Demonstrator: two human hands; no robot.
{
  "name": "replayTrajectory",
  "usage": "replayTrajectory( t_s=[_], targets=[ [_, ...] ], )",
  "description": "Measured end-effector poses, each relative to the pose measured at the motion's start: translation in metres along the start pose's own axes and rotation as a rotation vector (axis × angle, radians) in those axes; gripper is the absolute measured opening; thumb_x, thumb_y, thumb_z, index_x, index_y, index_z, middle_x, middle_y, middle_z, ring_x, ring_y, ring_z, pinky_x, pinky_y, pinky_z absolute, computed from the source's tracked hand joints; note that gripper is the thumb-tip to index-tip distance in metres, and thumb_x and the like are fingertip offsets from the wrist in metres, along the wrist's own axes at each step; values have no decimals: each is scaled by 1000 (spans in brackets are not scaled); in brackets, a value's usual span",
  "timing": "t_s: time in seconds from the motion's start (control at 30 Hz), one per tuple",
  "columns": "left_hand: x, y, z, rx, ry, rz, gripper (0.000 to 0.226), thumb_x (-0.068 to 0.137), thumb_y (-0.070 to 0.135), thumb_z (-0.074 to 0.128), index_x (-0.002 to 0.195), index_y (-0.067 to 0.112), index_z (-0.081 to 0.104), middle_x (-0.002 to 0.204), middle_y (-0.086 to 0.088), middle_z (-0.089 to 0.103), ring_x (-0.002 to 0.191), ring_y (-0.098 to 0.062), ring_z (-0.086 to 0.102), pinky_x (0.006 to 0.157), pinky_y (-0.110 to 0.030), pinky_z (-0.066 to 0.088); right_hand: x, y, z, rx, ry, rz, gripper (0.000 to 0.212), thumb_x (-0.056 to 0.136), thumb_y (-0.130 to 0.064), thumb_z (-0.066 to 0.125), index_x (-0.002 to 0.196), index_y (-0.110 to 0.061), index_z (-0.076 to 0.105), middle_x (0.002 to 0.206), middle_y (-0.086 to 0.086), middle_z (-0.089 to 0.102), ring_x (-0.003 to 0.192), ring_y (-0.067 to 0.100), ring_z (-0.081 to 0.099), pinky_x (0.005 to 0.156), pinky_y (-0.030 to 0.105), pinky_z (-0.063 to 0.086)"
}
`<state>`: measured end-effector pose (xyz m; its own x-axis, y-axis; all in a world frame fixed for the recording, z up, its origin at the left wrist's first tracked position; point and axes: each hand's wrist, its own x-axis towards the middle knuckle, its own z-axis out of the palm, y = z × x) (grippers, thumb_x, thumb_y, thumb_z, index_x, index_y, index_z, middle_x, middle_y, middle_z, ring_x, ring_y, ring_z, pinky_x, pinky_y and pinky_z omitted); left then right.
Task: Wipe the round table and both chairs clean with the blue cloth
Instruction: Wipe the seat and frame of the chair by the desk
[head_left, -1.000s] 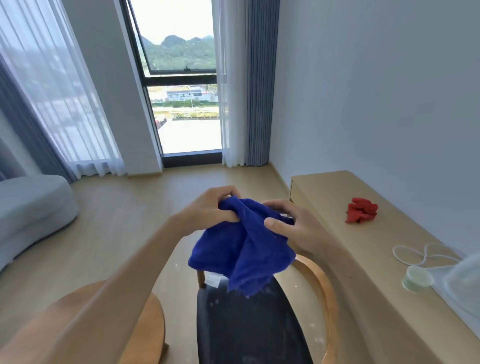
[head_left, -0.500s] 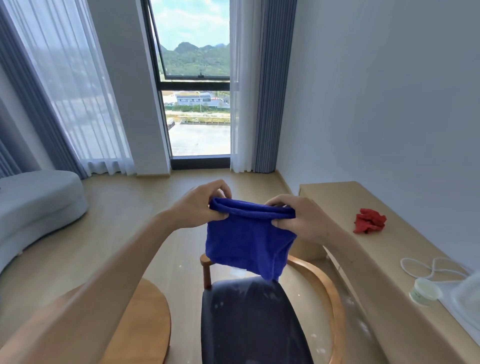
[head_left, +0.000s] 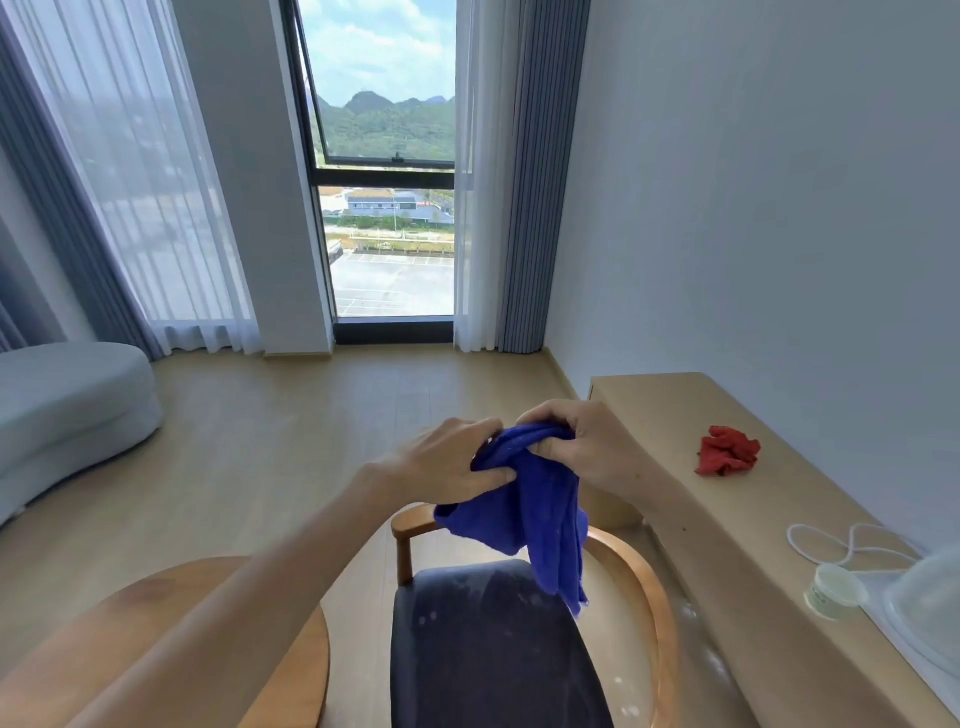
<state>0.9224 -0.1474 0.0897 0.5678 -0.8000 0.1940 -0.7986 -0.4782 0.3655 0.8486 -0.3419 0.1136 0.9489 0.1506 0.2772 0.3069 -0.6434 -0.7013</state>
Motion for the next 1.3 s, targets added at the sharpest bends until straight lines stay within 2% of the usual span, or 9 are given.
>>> replayTrajectory(
  t_s=[0.13, 0.4, 0.53, 0.63, 0.73, 0.83, 1.07, 1.17, 1.3],
  targets=[
    [9, -1, -6, 74, 8, 3, 9, 95, 30, 50, 86, 27, 50, 71, 15, 54, 62, -7, 52, 58, -18, 37, -1, 3, -9, -132, -27, -9, 25, 92, -6, 57, 103, -26, 66, 91, -12, 65, 84, -2, 59, 70, 9, 45],
    [26, 6, -6, 108, 72, -196, 19, 96, 27, 45, 78, 31, 48, 67, 15, 51, 61, -8, 51, 54, -17, 31, -5, 11, -1, -321, 78, 20, 19, 98, -16, 50, 112, -17, 61, 95, -1, 65, 76, 3, 55, 64, 9, 43],
    [39, 18, 3, -195, 212, -540, 11, 92, 15, 47, 87, 22, 54, 75, 3, 55, 69, -12, 55, 51, -19, 41, -9, 4, 25, -239, 208, 78, 18, 97, -25, 50, 110, -16, 58, 92, 1, 66, 80, 15, 62, 66, 19, 48],
    [45, 25, -3, -473, 216, -732, 13, 90, 11, 48, 99, 17, 55, 87, -6, 61, 78, -21, 62, 64, -31, 57, -13, 2, 31, -35, 103, 80, 49, 84, -43, 67, 126, -26, 49, 107, -10, 60, 94, 6, 59, 76, 16, 48],
    [42, 31, -13, -852, 177, -823, 15, 88, 8, 50, 102, 11, 55, 92, -14, 68, 82, -26, 68, 75, -37, 60, -13, 8, 31, -93, 20, 64, 71, 73, -35, 78, 133, -26, 41, 116, -10, 54, 101, 8, 56, 82, 18, 48],
    [39, 34, -19, -1084, 90, -790, 22, 86, 3, 47, 107, 5, 55, 94, -21, 70, 81, -31, 72, 69, -36, 61, -10, 18, 29, -79, 171, 89, 47, 82, -12, 68, 125, -17, 49, 106, -3, 60, 88, 5, 56, 68, 7, 44],
    [29, 9, -6, -380, 97, -453, 39, 82, 10, 70, 114, 26, 53, 100, 4, 59, 90, -12, 57, 67, -18, 46, -14, 39, 6, 209, 270, 131, 38, 90, -2, 58, 106, -35, 54, 99, -17, 62, 91, -3, 59, 72, 8, 49],
    [22, -2, 6, -499, -37, -321, 50, 80, 15, 74, 120, 32, 48, 113, 13, 56, 103, -4, 54, 73, -12, 42, -16, 45, 2, 315, 268, 93, 42, 90, 1, 58, 107, -37, 56, 99, -16, 66, 93, -4, 60, 76, 10, 49],
    [22, -1, 18, -522, -79, -192, 34, 83, 21, 74, 108, 30, 53, 102, 10, 64, 92, -4, 62, 75, -15, 52, -22, 58, 2, 465, 262, 91, 37, 91, 5, 54, 112, -26, 60, 100, -10, 69, 96, 6, 63, 78, 17, 51]
  ],
)
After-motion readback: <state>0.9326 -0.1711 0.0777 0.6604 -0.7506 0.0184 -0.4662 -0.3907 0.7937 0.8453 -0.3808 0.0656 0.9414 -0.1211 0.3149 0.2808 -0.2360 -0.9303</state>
